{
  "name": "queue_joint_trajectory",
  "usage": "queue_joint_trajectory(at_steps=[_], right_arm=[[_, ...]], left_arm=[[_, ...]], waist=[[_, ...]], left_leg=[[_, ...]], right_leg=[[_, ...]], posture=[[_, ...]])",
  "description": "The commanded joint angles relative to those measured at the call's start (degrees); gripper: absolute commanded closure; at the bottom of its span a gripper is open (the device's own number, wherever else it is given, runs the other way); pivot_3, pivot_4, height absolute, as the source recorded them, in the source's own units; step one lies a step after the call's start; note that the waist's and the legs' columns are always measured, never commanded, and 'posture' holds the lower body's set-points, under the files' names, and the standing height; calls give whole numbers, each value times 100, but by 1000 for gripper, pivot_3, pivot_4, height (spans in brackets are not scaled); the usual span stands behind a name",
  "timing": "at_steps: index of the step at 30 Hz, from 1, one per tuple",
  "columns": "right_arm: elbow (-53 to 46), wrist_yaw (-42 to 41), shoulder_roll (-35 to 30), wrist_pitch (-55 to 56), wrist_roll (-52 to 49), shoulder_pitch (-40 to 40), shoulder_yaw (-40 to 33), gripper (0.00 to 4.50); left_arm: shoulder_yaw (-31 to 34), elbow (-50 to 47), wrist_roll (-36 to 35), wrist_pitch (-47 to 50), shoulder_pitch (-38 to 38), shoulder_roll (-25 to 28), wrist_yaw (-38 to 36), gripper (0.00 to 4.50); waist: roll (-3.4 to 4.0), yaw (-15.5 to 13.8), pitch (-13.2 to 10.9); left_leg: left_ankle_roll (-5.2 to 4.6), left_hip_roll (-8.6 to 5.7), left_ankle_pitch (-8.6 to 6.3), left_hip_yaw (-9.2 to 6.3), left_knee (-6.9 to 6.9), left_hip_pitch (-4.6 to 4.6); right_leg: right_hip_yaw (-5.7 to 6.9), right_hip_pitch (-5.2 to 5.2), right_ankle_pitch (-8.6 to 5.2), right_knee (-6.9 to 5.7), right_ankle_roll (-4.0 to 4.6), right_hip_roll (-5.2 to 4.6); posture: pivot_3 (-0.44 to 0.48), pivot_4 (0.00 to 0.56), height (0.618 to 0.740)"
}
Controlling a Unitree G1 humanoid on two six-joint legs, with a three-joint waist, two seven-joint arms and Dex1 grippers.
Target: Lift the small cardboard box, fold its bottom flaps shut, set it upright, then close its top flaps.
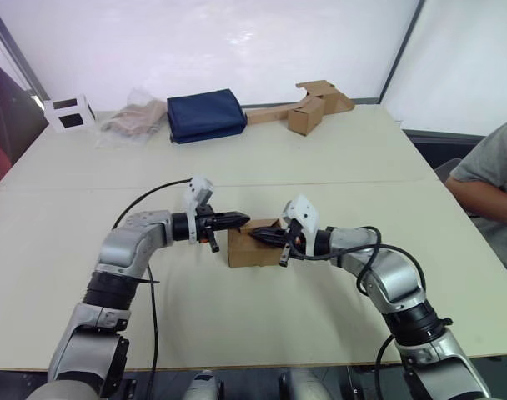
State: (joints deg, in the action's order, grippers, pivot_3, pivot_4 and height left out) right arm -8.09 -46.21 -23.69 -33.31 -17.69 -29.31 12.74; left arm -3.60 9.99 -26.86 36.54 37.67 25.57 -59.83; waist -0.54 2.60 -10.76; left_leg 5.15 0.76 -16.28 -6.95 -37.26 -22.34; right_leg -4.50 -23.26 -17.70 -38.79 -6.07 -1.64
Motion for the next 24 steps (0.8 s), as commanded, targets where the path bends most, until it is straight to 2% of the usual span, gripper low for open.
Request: queue_joint_trajectory(at_steps=[1,8,16,18,21,24], right_arm=[[-110,-39,-46,22,-7,-40,-47,4500],[-734,-376,-304,-467,-639,157,-355,4500],[-705,-297,-361,-589,-853,98,-700,4500],[-683,-252,-341,-597,-925,66,-803,4500],[-577,-78,-286,-460,-899,-20,-977,4500],[-469,30,-220,-336,-844,-98,-995,4500]], left_arm=[[-95,-230,107,-229,23,51,-85,4466],[-340,-297,343,-384,-130,225,-246,4466],[-412,-235,496,-550,-127,267,-279,4466],[-339,-273,434,-505,-111,252,-243,4466],[375,-620,-312,161,118,144,99,4466],[466,-912,-325,254,116,238,268,4466]], waist=[[0,0,0],[0,-2,0],[0,-3,0],[0,-3,0],[-1,-3,-1],[-2,0,-1]], left_leg=[[0,0,0,0,0,0],[0,0,0,0,1,0],[0,0,0,0,1,1],[0,0,0,0,1,1],[0,0,0,0,0,0],[-1,1,0,-1,1,0]], right_leg=[[0,0,0,0,0,0],[0,1,0,0,0,-1],[0,1,0,0,0,0],[0,2,0,0,0,0],[0,1,0,0,0,0],[0,0,0,0,0,1]], posture=[[0,150,740],[0,150,740],[0,150,740],[0,150,740],[0,150,740],[0,150,740]])
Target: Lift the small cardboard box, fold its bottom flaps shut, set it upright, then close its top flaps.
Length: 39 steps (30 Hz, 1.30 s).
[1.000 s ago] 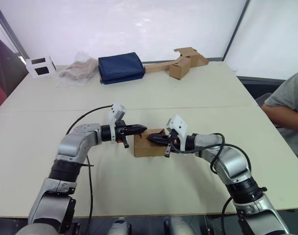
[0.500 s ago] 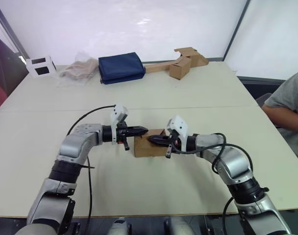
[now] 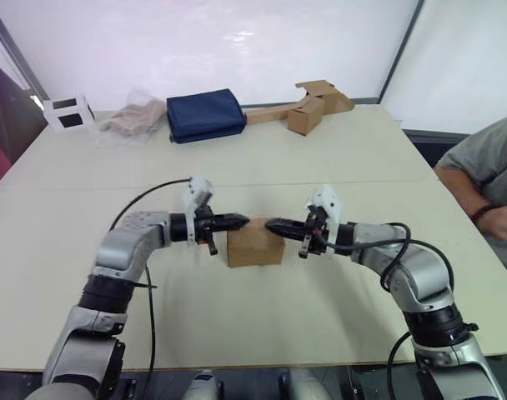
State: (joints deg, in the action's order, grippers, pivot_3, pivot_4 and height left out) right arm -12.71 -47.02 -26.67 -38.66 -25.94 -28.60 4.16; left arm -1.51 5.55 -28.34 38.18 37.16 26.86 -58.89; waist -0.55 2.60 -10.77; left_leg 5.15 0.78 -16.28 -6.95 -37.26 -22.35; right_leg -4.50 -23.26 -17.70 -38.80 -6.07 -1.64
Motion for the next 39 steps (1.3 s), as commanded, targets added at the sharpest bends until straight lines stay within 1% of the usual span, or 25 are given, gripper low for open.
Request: queue_joint_trajectory(at_steps=[1,5,9,13,15,18,22,26,29,30,32,35,36,39], right_arm=[[19,131,93,227,-4,-186,-130,4500],[181,180,160,362,105,-272,-7,4500],[463,138,141,562,456,-370,327,4500],[594,-22,76,717,661,-450,568,4500],[658,-62,31,852,879,-479,757,4500],[722,-74,61,931,1005,-490,855,4500],[793,-116,101,1074,1187,-452,1031,4500],[785,-117,162,1105,1234,-440,1046,4500],[629,-145,289,1109,816,-461,622,4500],[556,-112,380,1111,580,-492,366,4500],[489,236,629,1080,139,-615,-265,4500],[320,491,623,668,-582,-636,-1085,4500],[224,543,572,503,-796,-576,-1279,4500],[-4,551,279,185,-1195,-245,-1728,4500]], left_arm=[[259,-515,-147,76,155,121,223,4466],[174,-623,17,-26,145,165,367,4466],[-257,-788,420,-275,35,262,380,4466],[-560,-709,751,-549,-138,296,395,4466],[-580,-694,780,-607,-197,291,389,4466],[-572,-681,778,-607,-226,260,424,4466],[-806,-717,998,-748,-428,364,349,4466],[-663,-709,947,-821,-500,371,363,4466],[-24,-747,425,-667,-414,166,597,4466],[253,-811,149,-576,-382,86,664,4466],[813,-1073,-46,-859,-472,-55,1054,4466],[1092,-1385,-36,-333,-773,480,1170,4466],[1179,-1460,-5,-317,-933,673,1146,4466],[1437,-1649,-135,-184,-1606,1251,824,4466]], waist=[[1,1,0],[1,0,0],[1,1,0],[1,0,1],[1,0,0],[1,0,1],[1,1,1],[1,0,1],[1,0,1],[1,-1,0],[1,0,0],[1,5,0],[2,4,1],[4,4,1]], left_leg=[[0,0,0,0,0,0],[0,0,0,0,1,1],[0,0,0,1,1,1],[1,-1,0,2,1,0],[1,-1,0,2,1,1],[0,0,0,1,1,0],[0,-1,0,1,1,1],[0,0,0,1,1,2],[0,0,0,1,1,2],[0,0,0,1,1,1],[0,1,0,0,1,0],[0,2,0,0,2,0],[1,3,0,0,5,0],[0,3,0,1,13,3]], right_leg=[[0,0,0,0,0,0],[0,0,0,0,0,0],[0,0,0,0,0,0],[-1,0,0,1,0,0],[-1,0,0,1,0,0],[-1,-1,0,1,0,0],[-1,0,0,1,0,0],[-1,1,0,1,0,0],[-1,1,0,1,0,0],[-1,0,0,0,0,0],[0,0,0,0,0,0],[-1,-2,0,0,0,-3],[-1,-2,0,1,0,-2],[-2,-1,0,7,0,-2]], posture=[[0,150,740],[0,150,740],[0,150,740],[0,150,740],[0,150,740],[0,150,740],[0,150,740],[0,150,740],[0,150,740],[0,150,740],[0,150,740],[0,150,740],[0,150,740],[0,150,740]])
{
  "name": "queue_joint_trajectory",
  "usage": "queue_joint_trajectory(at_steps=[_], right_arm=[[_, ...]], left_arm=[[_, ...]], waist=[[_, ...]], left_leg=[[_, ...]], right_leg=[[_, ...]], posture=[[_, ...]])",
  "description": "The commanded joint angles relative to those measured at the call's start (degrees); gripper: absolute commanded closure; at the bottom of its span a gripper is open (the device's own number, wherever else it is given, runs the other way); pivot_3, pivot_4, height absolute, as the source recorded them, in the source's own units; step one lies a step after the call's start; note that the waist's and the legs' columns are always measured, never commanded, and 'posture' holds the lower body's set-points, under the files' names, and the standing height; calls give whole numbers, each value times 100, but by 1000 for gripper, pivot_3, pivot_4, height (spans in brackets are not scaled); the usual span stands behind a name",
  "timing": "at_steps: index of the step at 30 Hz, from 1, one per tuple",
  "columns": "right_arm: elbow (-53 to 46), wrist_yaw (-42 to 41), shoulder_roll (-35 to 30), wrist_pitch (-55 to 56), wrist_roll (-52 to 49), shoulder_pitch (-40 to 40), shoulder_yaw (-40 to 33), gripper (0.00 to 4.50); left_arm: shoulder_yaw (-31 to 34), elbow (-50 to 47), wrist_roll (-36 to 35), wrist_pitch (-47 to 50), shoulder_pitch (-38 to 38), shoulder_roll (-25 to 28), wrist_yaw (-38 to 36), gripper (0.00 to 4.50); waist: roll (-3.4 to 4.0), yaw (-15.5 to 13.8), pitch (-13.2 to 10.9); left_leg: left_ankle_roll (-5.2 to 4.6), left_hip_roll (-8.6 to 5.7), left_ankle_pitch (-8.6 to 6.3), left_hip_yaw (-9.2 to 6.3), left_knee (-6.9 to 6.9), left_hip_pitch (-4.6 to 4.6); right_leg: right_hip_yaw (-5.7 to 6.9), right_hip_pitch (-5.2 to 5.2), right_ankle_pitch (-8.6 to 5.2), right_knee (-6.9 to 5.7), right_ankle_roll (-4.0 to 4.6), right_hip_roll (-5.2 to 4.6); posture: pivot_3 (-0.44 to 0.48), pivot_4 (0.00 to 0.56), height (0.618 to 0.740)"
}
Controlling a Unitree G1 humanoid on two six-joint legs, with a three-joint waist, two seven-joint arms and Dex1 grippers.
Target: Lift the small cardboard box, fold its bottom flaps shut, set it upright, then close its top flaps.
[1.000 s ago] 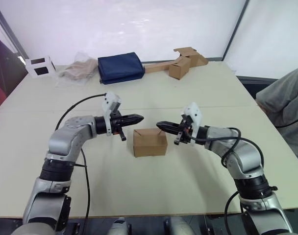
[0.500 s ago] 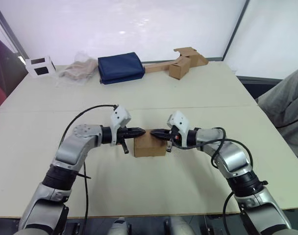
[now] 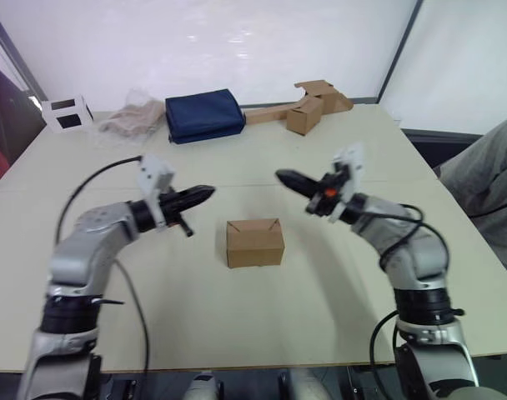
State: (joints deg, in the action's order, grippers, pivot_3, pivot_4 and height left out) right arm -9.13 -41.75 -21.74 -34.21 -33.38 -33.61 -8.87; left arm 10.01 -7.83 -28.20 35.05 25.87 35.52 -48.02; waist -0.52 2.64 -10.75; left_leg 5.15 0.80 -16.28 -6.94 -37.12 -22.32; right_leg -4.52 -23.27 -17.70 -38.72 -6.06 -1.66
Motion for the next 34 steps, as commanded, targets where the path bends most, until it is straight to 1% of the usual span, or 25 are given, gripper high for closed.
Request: queue_joint_trajectory(at_steps=[1,3,6,10,11,13,14,16,18,21,25,30,34], right_arm=[[-455,26,-344,-359,-518,411,-511,4500],[-618,0,-655,-475,-463,770,-538,4500],[-777,-247,-1177,-335,-175,1447,-404,4500],[-1030,-382,-1522,-572,-401,2033,-490,4500],[-1024,-564,-1738,-602,-290,2389,-399,4500],[-1043,-760,-2004,-614,-165,2833,-279,4500],[-886,-899,-2053,-628,-249,2964,-326,4500],[-539,-897,-1970,-395,-215,3014,-453,4500],[-435,-871,-1897,-256,-192,3058,-529,4500],[-454,-854,-1823,-174,-264,3147,-579,4500],[-504,-806,-1722,-91,-255,3219,-546,4500],[-364,-650,-1619,180,-23,3078,-456,4500],[-446,-548,-1555,123,-86,3035,-470,4500]], left_arm=[[380,-385,-190,205,-759,575,-364,4466],[634,-600,-320,374,-1278,813,-424,4466],[1096,-921,-713,795,-1870,915,-308,4466],[1425,-1302,-1002,1057,-2474,901,-170,4466],[1469,-1329,-995,1056,-2758,892,-206,4466],[1525,-1357,-988,1011,-3129,905,-256,4466],[1617,-1334,-1193,1204,-3171,861,-203,4466],[1658,-1225,-1293,1281,-3264,923,-284,4466],[1673,-1168,-1379,1325,-3302,955,-331,4466],[1653,-1104,-1513,1403,-3258,966,-345,4466],[1451,-913,-1499,1363,-3038,967,-346,4466],[1275,-677,-1476,1358,-2905,954,-400,4466],[1259,-561,-1496,1362,-2877,1001,-465,4466]], waist=[[1,-3,-1],[3,-10,-2],[1,-40,-3],[1,-18,-3],[3,-17,-2],[3,-18,-2],[2,-17,-2],[0,-18,-4],[1,-17,-4],[1,-17,-4],[1,-26,-4],[2,-14,-4],[2,-9,-4]], left_leg=[[0,0,0,0,1,0],[0,0,0,2,1,0],[-1,0,0,2,-1,-2],[-2,1,-1,4,-1,2],[-2,2,-1,4,-1,3],[-4,2,-2,5,2,6],[-8,3,-5,6,6,7],[-8,3,-5,6,3,6],[-8,3,-5,10,-3,11],[-8,4,-6,11,4,36],[-12,4,-8,11,8,35],[-12,4,-8,11,6,38],[-12,6,-8,12,11,41]], right_leg=[[0,0,0,1,0,0],[-1,1,0,3,0,0],[1,4,0,4,0,-2],[-1,10,0,7,0,-1],[-1,9,0,7,0,1],[-2,13,-1,11,0,1],[-2,17,-1,21,1,1],[-1,19,0,25,1,1],[-2,25,2,24,1,1],[-3,48,0,29,2,2],[-2,50,0,37,1,1],[-2,53,1,37,1,1],[-3,52,1,37,1,3]], posture=[[0,150,740],[0,150,740],[0,150,740],[0,150,740],[0,150,740],[0,150,740],[0,150,740],[0,150,740],[0,150,740],[0,150,740],[0,150,740],[0,150,740],[0,150,740]])
